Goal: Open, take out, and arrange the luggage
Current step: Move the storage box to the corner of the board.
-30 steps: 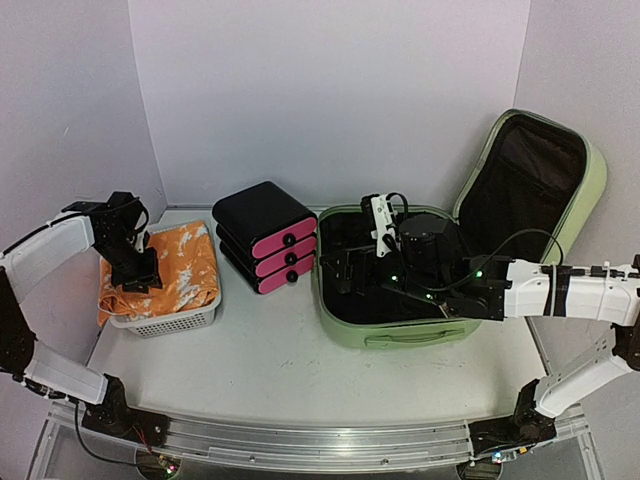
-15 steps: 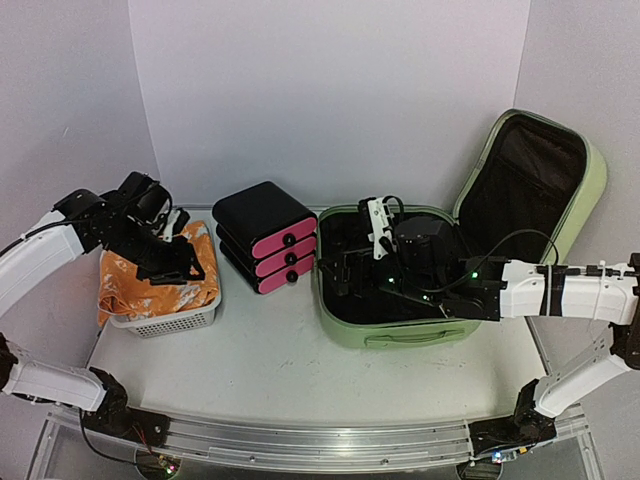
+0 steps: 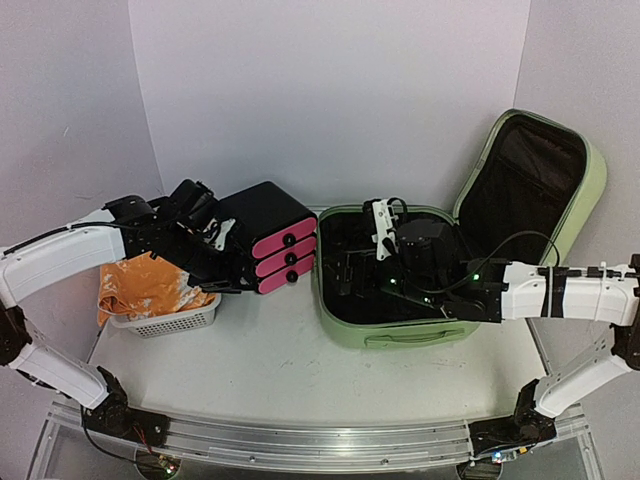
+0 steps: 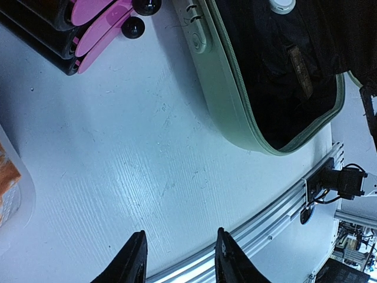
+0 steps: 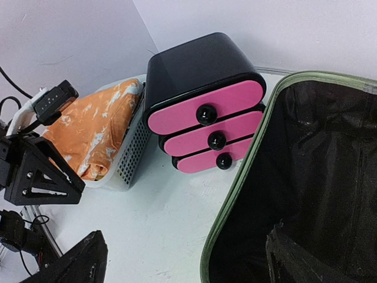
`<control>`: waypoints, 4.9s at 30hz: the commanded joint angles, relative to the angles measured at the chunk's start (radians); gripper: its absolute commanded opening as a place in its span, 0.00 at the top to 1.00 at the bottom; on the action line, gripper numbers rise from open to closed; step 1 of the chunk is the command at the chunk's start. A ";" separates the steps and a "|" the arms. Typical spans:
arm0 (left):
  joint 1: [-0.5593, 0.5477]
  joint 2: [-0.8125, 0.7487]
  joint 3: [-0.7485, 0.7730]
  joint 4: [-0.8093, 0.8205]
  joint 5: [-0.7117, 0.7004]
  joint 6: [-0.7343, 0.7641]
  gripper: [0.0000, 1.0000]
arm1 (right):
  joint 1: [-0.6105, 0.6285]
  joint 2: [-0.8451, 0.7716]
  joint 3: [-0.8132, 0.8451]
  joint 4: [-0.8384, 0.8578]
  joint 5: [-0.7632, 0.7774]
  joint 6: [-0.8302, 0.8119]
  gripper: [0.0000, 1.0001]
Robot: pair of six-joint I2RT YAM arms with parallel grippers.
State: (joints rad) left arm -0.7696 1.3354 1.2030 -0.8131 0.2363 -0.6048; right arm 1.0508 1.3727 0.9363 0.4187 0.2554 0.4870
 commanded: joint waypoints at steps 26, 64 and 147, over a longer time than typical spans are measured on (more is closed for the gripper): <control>0.000 0.273 0.013 0.118 -0.146 0.035 1.00 | 0.003 -0.087 -0.032 0.026 0.067 0.028 0.07; 0.141 -0.016 -0.262 -0.340 -0.547 -0.179 1.00 | 0.004 -0.059 -0.038 0.025 0.068 0.051 0.07; 0.637 -0.338 -0.531 -0.097 -0.251 -0.562 1.00 | -0.081 0.180 0.250 -0.098 0.069 -0.034 0.07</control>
State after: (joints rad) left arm -0.1989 1.0393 0.7540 -1.1095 -0.0490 -0.9806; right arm 0.9756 1.6222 1.1938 0.3016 0.2924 0.4599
